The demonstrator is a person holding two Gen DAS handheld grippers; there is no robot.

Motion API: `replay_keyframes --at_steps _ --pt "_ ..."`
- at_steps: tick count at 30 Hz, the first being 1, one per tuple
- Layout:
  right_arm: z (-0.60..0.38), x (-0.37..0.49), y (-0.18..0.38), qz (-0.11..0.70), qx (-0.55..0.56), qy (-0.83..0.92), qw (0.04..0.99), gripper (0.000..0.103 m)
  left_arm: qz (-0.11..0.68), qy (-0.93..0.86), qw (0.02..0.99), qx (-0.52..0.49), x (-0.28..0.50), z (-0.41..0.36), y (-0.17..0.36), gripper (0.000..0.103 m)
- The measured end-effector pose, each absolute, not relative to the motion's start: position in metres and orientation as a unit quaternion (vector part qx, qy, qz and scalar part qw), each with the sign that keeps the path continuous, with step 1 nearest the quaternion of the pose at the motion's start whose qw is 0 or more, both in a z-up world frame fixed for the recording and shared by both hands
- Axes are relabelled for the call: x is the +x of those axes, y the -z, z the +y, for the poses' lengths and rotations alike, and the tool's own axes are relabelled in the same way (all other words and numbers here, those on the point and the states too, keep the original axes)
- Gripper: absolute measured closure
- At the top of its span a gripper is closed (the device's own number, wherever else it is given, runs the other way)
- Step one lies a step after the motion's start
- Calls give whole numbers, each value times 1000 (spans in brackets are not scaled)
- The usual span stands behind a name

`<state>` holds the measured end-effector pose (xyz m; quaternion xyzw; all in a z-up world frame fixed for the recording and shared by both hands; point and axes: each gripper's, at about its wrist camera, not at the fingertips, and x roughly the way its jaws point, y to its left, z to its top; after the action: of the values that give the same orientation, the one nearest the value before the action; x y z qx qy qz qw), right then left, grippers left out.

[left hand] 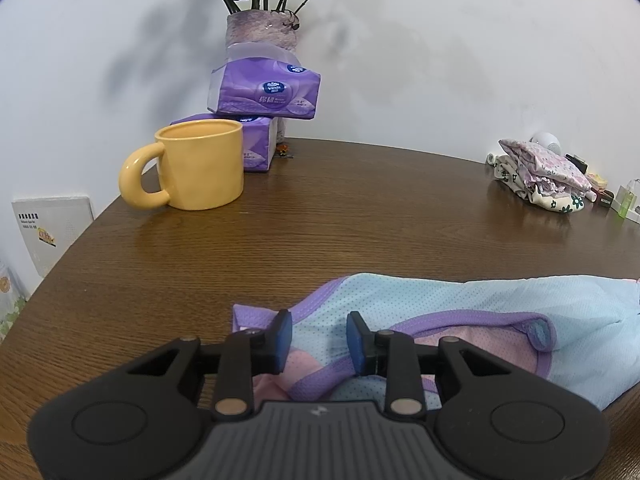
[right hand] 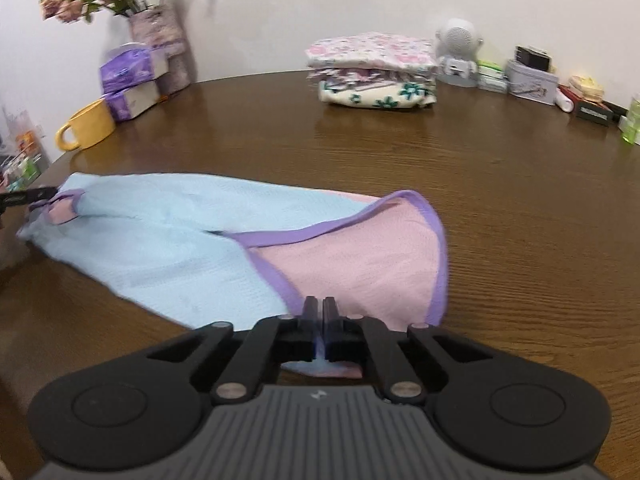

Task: Fold clothes
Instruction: 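Pinch the pink folded end with the right tool while the left tool holds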

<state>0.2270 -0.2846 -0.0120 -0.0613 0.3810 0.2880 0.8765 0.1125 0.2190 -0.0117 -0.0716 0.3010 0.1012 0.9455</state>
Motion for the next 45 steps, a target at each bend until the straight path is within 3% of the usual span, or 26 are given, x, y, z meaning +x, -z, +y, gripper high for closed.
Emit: replay_keyframes --at_steps 6,9,11,12,15,16,17,18,36,39,41,45 --pt "-286 225 13 364 -69 -281 885 100 301 -102 945 -71 113 219 11 74" --pt "-292 219 8 356 -47 -287 888 91 301 -101 946 -71 113 219 11 74" --pt "-293 213 5 352 -53 -290 888 67 301 -100 946 -70 113 219 11 73" --pt "-292 212 6 355 -59 -291 886 63 301 -99 946 -70 113 219 11 72" --pt "-290 210 11 364 -76 -294 880 67 302 -99 946 -67 113 218 11 72" --pt "-288 211 11 365 -80 -297 879 78 302 -99 946 -67 113 218 11 72" --pt "-287 212 12 365 -84 -300 877 98 302 -99 946 -67 112 218 11 72" --pt "-285 212 12 366 -88 -302 876 102 301 -99 946 -68 112 218 11 72" --pt "-282 234 13 373 -98 -299 873 100 301 -97 946 -68 111 216 11 71" --pt "-284 233 7 375 -95 -294 874 91 301 -98 946 -67 110 216 11 71" --pt "-287 234 -1 367 -79 -293 879 76 301 -98 946 -66 110 215 11 70" --pt "-287 255 -12 345 -30 -277 896 73 301 -98 946 -65 110 215 11 70"
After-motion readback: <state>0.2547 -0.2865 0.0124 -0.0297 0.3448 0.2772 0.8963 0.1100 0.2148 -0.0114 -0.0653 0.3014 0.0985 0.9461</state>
